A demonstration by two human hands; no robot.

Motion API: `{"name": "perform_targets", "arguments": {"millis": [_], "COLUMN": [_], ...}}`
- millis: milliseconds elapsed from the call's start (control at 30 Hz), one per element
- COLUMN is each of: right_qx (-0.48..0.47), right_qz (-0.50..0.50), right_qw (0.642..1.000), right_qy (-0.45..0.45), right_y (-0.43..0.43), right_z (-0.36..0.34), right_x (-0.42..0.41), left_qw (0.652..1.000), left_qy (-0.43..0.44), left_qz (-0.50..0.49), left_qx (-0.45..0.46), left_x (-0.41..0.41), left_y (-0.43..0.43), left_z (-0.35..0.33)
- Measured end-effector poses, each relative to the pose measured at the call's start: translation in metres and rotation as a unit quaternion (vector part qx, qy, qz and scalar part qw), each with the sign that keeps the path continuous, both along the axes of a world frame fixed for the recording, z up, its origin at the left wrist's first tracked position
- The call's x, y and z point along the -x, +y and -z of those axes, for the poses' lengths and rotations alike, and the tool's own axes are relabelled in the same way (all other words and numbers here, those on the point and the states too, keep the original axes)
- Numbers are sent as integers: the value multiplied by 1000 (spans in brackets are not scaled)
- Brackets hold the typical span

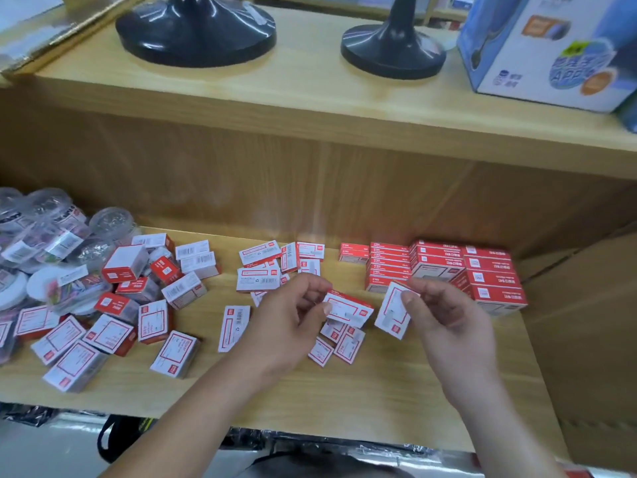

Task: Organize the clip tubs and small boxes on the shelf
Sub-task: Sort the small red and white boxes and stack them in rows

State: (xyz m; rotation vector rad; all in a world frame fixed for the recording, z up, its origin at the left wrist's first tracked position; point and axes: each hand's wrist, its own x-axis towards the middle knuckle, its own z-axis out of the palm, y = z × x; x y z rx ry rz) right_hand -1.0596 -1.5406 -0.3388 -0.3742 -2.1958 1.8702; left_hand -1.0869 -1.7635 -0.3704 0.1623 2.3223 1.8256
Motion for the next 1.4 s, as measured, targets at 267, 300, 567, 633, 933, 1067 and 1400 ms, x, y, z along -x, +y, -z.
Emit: {"name": "perform_targets", "arguments": {"millis": [267,300,567,633,933,1067,1400], "right_qx": [-141,-148,-235,-241,-269,-321,-410], "right_qz": [-32,-45,-88,-91,9,-1,-19], "right_qw": [989,988,967,966,962,946,912], "right_qy": [28,14,-39,-21,-41,-38,-24], "right_y": [42,45,46,44,57,53,45], "right_z": [6,10,49,57,80,82,87], "right_x": [4,5,13,13,10,19,18], "left_qw": [986,981,925,919,909,895,859], "left_qy": [75,92,235,241,216,211,253], "left_qz": [66,68,37,36,69,83,39], "left_qx": [135,154,295,312,351,383,443], "left_x": [37,40,50,52,49,45,38], "left_y": [52,57,69,68,63,69,78], "left_z": [5,9,27,33,36,32,40]}}
